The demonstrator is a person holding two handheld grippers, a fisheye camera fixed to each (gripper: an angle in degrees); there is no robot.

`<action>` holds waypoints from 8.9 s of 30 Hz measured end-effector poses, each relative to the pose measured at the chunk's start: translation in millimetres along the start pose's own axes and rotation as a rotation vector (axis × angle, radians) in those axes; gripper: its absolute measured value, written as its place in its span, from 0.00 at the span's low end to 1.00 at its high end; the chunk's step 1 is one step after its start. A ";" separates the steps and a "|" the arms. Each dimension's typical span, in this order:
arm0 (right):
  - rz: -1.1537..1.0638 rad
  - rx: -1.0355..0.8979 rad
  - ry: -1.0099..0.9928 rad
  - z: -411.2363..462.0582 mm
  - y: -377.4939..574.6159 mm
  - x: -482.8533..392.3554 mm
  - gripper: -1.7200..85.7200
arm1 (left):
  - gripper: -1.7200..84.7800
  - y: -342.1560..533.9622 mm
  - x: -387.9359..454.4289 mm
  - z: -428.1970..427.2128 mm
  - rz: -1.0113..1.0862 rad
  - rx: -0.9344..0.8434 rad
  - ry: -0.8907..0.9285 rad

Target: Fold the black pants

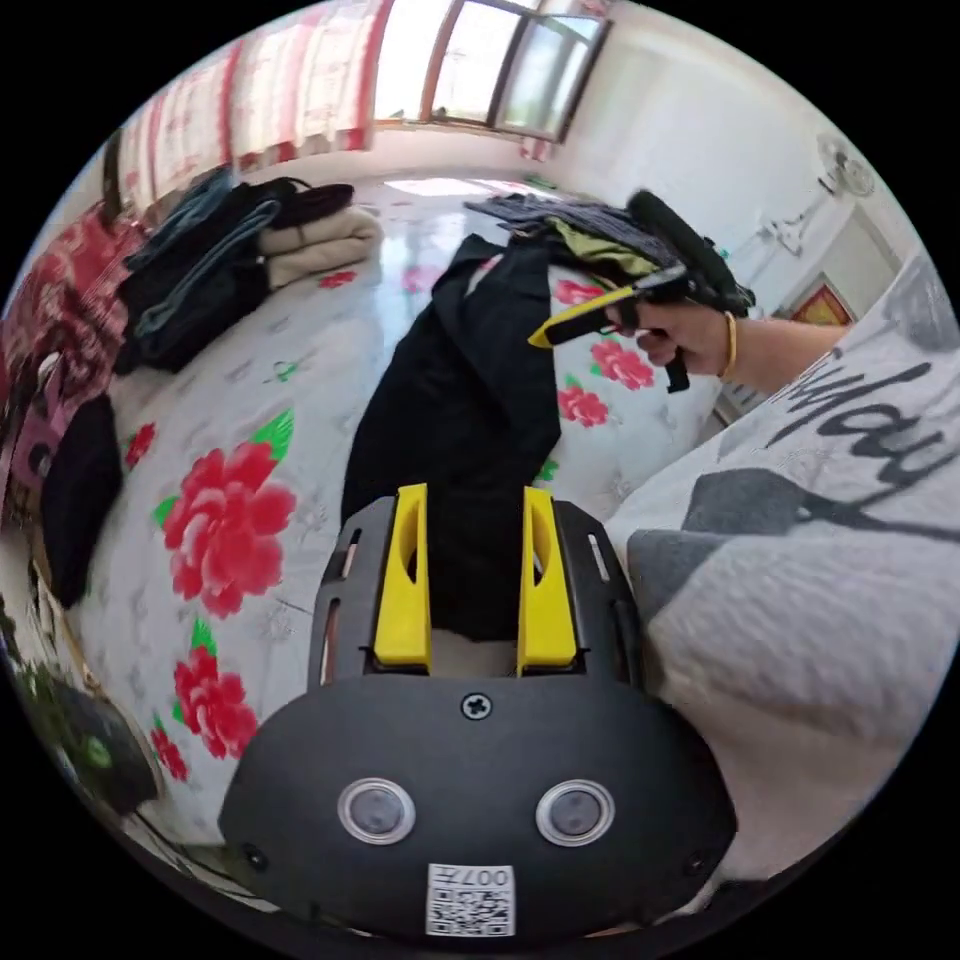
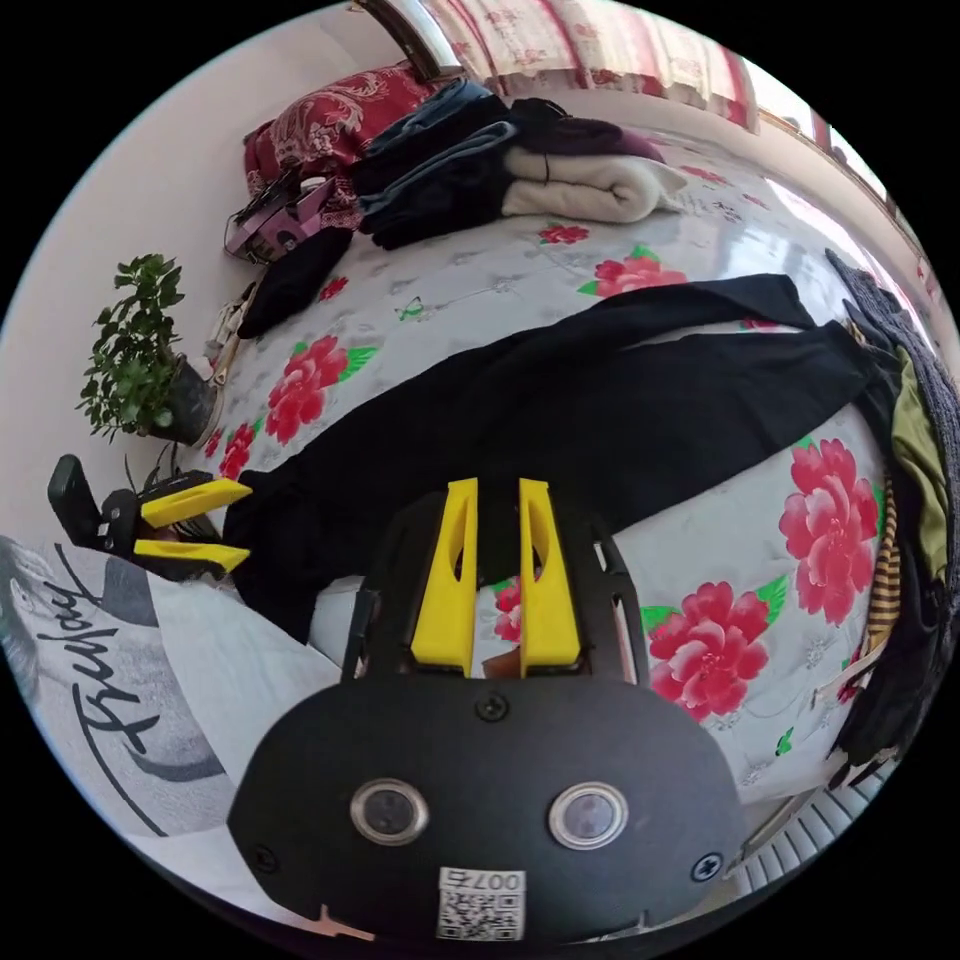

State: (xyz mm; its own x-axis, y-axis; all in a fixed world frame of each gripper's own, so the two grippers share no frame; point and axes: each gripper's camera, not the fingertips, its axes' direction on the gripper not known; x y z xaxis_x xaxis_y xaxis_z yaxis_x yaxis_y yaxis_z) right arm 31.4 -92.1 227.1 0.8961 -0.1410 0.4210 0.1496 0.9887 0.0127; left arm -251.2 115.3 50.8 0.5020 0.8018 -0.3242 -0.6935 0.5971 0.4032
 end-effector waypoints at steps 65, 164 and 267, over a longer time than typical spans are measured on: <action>0.150 -0.120 0.282 79.1 28.1 223.0 0.02 | 0.01 84.1 -135.9 -35.2 -0.870 -0.465 -0.509; 0.413 0.186 0.054 -148.3 -121.6 249.5 0.03 | 0.01 151.4 -188.3 -194.4 -1.192 -0.088 -0.438; -0.338 -0.261 -0.570 12.0 42.8 13.7 0.07 | 0.01 35.4 -200.0 -7.9 -0.702 -0.285 -0.427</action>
State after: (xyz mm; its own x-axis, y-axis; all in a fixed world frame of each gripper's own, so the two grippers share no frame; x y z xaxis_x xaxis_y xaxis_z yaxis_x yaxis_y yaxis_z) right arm 45.1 -51.1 244.3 0.4352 -0.3184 0.8422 0.5396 0.8410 0.0391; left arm -380.2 -24.1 123.2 0.9734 0.2244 -0.0453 -0.2254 0.9741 -0.0180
